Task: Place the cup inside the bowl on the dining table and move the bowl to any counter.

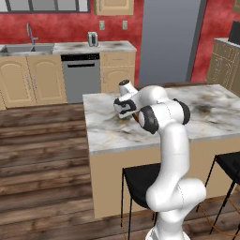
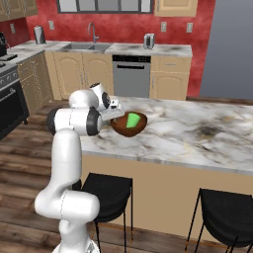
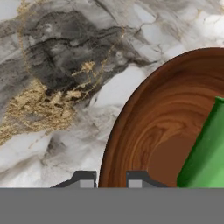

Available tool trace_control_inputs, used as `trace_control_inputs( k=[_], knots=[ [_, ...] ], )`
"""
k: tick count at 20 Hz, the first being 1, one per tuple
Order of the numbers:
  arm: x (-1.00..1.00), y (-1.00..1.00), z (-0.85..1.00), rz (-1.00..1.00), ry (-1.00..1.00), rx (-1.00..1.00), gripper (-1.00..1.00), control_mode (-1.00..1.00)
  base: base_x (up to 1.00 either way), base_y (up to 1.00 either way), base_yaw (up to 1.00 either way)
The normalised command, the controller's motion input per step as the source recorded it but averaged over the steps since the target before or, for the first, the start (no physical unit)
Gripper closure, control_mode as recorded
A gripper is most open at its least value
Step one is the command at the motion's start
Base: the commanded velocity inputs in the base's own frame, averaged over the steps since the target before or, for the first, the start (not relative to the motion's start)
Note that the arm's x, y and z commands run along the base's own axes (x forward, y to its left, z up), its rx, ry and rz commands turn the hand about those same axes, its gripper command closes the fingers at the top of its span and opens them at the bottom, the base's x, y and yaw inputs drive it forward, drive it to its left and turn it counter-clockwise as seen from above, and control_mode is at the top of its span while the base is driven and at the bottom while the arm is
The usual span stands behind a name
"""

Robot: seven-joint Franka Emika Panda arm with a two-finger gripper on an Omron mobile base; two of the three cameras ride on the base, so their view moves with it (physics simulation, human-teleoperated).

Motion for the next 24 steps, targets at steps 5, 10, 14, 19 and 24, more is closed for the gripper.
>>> trace_control_inputs(
  k=[5,10,14,19,24],
  knots=[
    [0.00,0.00,0.00,0.00,0.00,0.00,1.00,-1.00,0.00,0.00,0.00],
    [-0.03,0.00,0.07,0.00,-0.06,0.00,1.00,-1.00,0.00,0.00,0.00],
    [0.00,0.00,0.21,0.00,-0.08,0.00,1.00,-1.00,0.00,0.00,0.00],
    [0.00,0.00,0.18,0.00,-0.04,-0.01,1.00,-1.00,0.00,0.00,0.00],
    [0.00,0.00,0.09,0.00,0.00,-0.02,1.00,-1.00,0.00,0.00,0.00]
  ],
)
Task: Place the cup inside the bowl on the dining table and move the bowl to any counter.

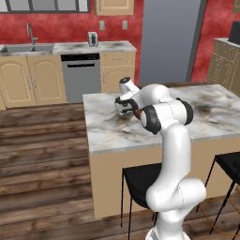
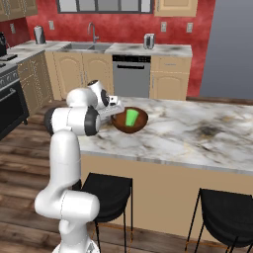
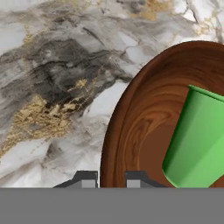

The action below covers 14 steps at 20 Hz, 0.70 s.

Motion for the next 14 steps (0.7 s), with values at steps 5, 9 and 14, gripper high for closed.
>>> trace_control_inputs(
  k=[5,9,14],
  knots=[
    [-0.17,0.00,0.34,0.00,0.00,-0.01,1.00,-1.00,0.00,0.00,0.00],
    [-0.24,0.00,0.39,0.00,0.00,0.00,1.00,-1.00,0.00,0.00,0.00],
    [-0.31,0.00,0.34,0.00,0.00,0.00,1.00,-1.00,0.00,0.00,0.00]
  ],
)
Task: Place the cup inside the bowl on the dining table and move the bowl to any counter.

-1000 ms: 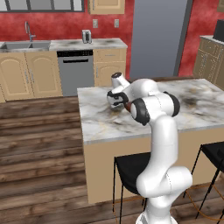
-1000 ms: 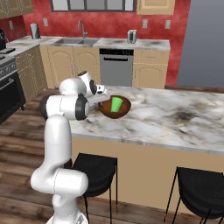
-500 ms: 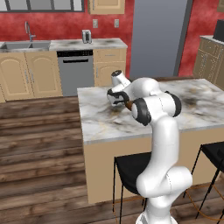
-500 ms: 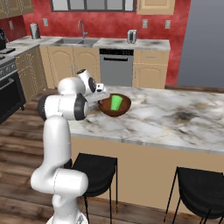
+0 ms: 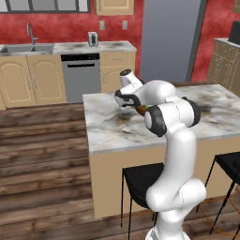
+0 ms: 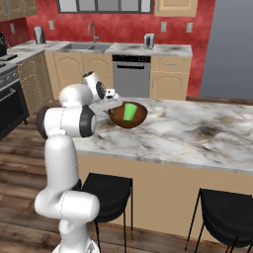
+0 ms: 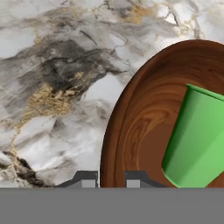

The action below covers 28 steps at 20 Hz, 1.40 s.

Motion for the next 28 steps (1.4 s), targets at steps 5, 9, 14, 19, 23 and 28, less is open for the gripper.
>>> trace_control_inputs(
  k=[5,9,14,19,23,28],
  knots=[
    [-0.36,0.00,0.32,0.00,0.00,0.00,1.00,-1.00,0.00,0.00,0.00],
    [-0.39,0.00,0.33,0.00,0.00,0.00,1.00,-1.00,0.00,0.00,0.00],
    [-0.47,0.00,0.31,0.00,0.00,0.00,1.00,-1.00,0.00,0.00,0.00],
    [-0.50,0.00,0.27,0.00,0.00,0.00,1.00,-1.00,0.00,0.00,0.00],
    [-0.50,0.00,0.25,0.00,0.00,0.00,1.00,-1.00,0.00,0.00,0.00],
    [-0.47,0.00,0.22,0.00,0.00,0.00,1.00,-1.00,0.00,0.00,0.00]
  ],
)
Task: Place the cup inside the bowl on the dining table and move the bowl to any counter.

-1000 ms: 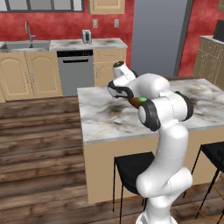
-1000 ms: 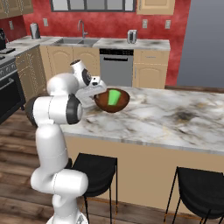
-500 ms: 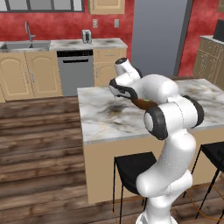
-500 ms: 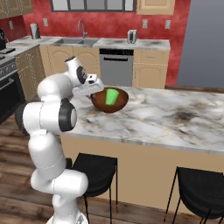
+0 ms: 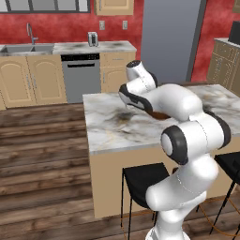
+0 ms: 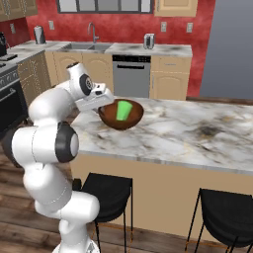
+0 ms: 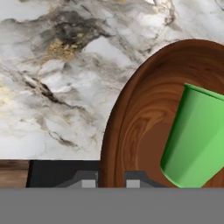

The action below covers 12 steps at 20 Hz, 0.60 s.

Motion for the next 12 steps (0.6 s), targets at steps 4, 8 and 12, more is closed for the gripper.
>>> trace_control_inputs(
  k=[4,8,12],
  knots=[
    [-0.51,0.00,0.18,0.00,0.00,0.00,1.00,-1.00,0.00,0.00,0.00],
    [-0.57,0.00,0.17,0.00,0.00,0.00,1.00,-1.00,0.00,0.00,0.00],
    [-0.51,0.00,0.10,0.00,0.00,0.00,1.00,-1.00,0.00,0.00,0.00]
  ],
)
